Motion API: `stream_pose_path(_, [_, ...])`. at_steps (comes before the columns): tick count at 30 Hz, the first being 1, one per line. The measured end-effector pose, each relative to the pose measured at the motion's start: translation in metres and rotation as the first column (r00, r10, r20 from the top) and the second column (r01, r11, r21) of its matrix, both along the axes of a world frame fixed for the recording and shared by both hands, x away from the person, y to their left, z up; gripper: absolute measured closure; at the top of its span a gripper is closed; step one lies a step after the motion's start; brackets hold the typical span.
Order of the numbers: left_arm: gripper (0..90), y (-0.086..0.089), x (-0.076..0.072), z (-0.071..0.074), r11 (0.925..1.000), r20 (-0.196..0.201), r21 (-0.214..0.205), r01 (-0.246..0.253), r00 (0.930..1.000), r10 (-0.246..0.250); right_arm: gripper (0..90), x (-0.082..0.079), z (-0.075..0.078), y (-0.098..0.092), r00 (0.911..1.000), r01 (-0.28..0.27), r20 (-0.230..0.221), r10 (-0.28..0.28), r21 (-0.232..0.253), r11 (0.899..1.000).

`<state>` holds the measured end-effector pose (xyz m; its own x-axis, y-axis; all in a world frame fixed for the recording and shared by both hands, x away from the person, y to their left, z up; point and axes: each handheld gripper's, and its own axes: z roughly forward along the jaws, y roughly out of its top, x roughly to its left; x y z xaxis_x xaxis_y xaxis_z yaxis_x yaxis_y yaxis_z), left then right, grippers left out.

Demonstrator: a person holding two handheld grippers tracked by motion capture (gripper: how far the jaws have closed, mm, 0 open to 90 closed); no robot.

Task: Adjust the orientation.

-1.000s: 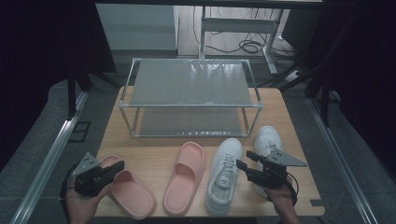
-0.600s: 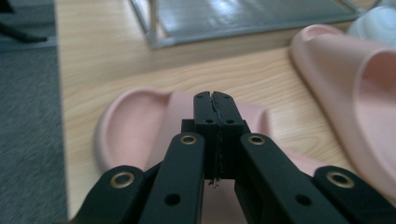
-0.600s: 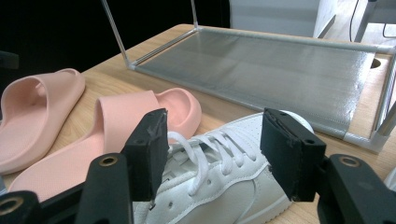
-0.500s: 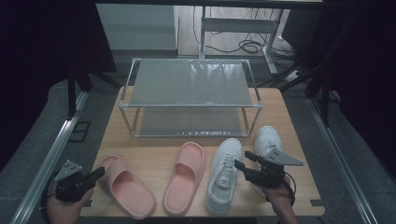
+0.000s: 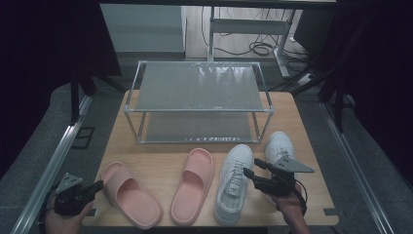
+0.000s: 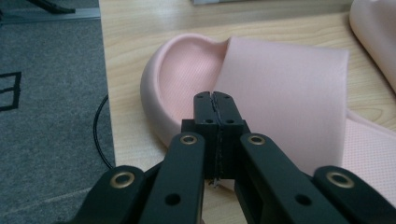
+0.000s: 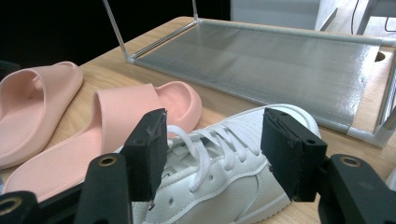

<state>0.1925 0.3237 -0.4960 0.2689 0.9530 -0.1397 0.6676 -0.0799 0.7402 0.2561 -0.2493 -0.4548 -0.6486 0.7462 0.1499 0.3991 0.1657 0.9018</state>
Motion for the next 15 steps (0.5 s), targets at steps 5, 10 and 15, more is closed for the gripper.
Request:
stream_pose_path(5, [90.0, 0.002, -0.001, -0.007, 0.9999, -0.012, -0.010, -0.007, 0.9999, 0.007, 41.8, 0.000, 0.000, 0.001, 1.0000, 0.001, 0.000, -0.001, -0.003, 1.000])
stream_pose_path(10, [90.0, 0.000, 0.001, -0.013, 0.9999, -0.026, -0.012, -0.003, 0.9997, 0.002, 41.8, 0.000, -0.001, 0.002, 1.0000, -0.002, -0.005, 0.002, -0.006, 1.000])
stream_pose_path(15, [90.0, 0.001, 0.000, -0.014, 0.9999, -0.028, -0.017, -0.003, 0.9996, 0.003, 41.8, -0.001, -0.001, 0.002, 1.0000, -0.004, -0.003, 0.004, -0.007, 1.000])
